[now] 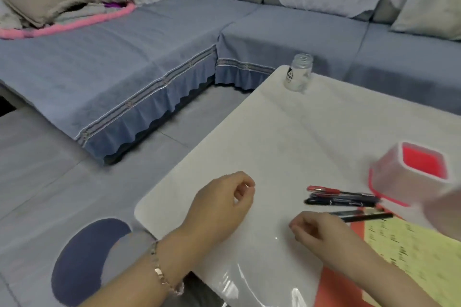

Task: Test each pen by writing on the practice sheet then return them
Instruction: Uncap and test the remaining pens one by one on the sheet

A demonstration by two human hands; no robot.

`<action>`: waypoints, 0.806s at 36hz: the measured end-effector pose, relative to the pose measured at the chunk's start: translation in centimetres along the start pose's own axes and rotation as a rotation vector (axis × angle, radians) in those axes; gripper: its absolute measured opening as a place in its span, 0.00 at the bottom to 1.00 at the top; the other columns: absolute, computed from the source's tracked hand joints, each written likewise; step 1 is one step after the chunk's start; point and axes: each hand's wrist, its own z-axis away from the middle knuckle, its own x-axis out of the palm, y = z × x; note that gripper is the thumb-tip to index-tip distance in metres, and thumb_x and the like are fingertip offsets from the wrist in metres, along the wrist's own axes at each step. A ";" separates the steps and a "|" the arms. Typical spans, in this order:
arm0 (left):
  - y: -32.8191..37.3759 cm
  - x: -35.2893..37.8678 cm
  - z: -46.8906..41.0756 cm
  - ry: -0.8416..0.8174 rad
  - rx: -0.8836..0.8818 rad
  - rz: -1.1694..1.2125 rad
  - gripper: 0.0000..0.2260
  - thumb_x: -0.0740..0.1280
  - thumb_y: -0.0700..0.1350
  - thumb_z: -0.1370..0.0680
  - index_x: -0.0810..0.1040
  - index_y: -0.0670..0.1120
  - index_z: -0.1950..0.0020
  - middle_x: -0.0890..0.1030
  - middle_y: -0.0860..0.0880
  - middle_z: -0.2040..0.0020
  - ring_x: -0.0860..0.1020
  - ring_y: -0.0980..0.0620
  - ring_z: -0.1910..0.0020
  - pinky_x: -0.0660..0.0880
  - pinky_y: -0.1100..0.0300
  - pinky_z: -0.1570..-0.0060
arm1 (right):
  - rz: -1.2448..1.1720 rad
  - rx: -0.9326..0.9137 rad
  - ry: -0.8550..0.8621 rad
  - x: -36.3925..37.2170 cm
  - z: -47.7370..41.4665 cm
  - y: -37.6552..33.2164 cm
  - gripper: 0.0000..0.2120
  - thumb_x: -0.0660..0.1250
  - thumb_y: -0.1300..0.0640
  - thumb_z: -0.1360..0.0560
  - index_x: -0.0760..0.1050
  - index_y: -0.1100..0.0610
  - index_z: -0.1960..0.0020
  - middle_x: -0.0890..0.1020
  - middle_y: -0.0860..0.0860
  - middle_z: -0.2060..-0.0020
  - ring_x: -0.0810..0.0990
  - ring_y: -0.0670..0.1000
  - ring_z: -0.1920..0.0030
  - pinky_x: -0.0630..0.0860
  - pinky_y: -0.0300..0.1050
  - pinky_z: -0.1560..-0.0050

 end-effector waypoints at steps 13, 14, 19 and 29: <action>9.8 18.5 0.3 -0.391 0.578 -0.322 0.21 0.58 0.55 0.21 0.64 0.53 0.29 0.65 0.57 0.29 0.63 0.57 0.31 0.56 0.64 0.34 | -0.088 0.363 0.274 -6.6 11.5 14.1 0.06 0.63 0.52 0.24 0.75 0.43 0.59 0.82 0.43 0.60 0.79 0.44 0.57 0.76 0.44 0.51; 9.7 19.5 0.3 -0.413 0.602 -0.381 0.22 0.58 0.56 0.21 0.62 0.53 0.28 0.62 0.56 0.27 0.60 0.57 0.29 0.52 0.63 0.33 | -0.097 0.387 0.304 -6.9 12.2 15.1 0.06 0.63 0.52 0.25 0.75 0.43 0.59 0.82 0.43 0.60 0.79 0.44 0.57 0.76 0.45 0.51; 8.6 22.0 0.2 -0.391 0.647 -0.514 0.27 0.53 0.65 0.31 0.81 0.52 0.46 0.80 0.54 0.43 0.80 0.54 0.46 0.75 0.59 0.47 | -0.120 0.509 0.460 -8.1 14.8 19.3 0.06 0.63 0.57 0.24 0.78 0.48 0.56 0.82 0.45 0.57 0.78 0.46 0.56 0.75 0.43 0.53; 6.9 22.4 0.2 -0.468 0.637 -0.537 0.28 0.56 0.66 0.31 0.79 0.49 0.42 0.78 0.49 0.39 0.66 0.54 0.38 0.60 0.60 0.42 | 0.204 0.672 0.626 -9.1 15.1 26.2 0.10 0.61 0.64 0.25 0.78 0.58 0.48 0.80 0.55 0.50 0.76 0.59 0.48 0.71 0.47 0.58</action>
